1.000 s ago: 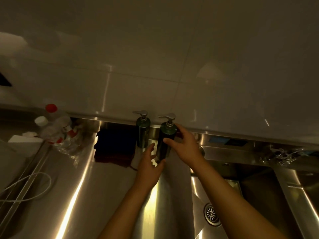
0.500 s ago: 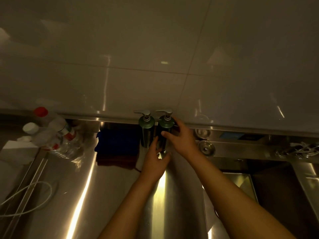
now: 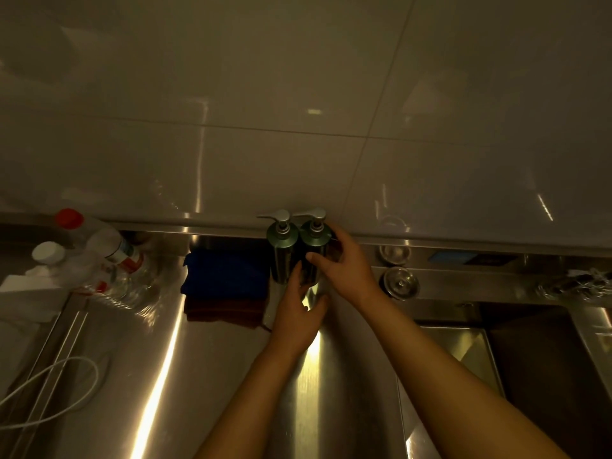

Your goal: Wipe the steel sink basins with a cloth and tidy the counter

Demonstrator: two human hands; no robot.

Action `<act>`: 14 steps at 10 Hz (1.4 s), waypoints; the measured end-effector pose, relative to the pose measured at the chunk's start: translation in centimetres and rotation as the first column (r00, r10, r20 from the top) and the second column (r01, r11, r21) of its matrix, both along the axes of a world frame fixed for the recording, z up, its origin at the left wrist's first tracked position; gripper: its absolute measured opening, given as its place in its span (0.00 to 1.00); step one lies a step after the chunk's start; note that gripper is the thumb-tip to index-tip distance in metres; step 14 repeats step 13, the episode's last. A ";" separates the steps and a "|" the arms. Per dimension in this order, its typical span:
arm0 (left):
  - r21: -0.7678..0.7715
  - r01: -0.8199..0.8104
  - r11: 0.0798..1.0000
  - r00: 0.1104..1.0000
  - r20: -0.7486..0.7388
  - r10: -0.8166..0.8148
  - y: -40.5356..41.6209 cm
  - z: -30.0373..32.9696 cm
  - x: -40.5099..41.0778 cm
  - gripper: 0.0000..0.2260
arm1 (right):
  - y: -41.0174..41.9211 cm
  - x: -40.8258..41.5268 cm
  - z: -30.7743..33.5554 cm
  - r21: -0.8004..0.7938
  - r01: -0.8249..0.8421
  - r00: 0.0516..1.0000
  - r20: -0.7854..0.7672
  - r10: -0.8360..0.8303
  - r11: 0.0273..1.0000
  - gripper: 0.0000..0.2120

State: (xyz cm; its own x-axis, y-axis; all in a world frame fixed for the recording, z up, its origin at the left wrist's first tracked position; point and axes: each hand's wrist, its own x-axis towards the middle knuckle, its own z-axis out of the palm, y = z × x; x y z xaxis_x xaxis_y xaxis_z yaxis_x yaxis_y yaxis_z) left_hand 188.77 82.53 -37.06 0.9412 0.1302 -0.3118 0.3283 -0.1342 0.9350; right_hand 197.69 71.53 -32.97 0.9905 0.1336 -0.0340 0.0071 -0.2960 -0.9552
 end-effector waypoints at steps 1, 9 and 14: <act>-0.005 -0.003 1.000 1.000 -0.002 0.003 0.0 -0.1 0.0 0.36 | -0.1 0.1 0.0 0.001 0.003 1.000 -0.009 -0.003 1.000 0.31; -0.001 -0.039 0.999 0.999 -0.004 0.039 2.7 2.9 -4.3 0.32 | 0.3 -1.1 0.8 -0.065 0.052 0.999 -0.008 -0.053 0.997 0.29; -0.004 -0.050 0.999 0.998 0.048 0.050 3.1 5.3 -5.9 0.31 | 0.5 -2.4 1.6 -0.056 0.069 0.995 -0.071 -0.073 0.996 0.34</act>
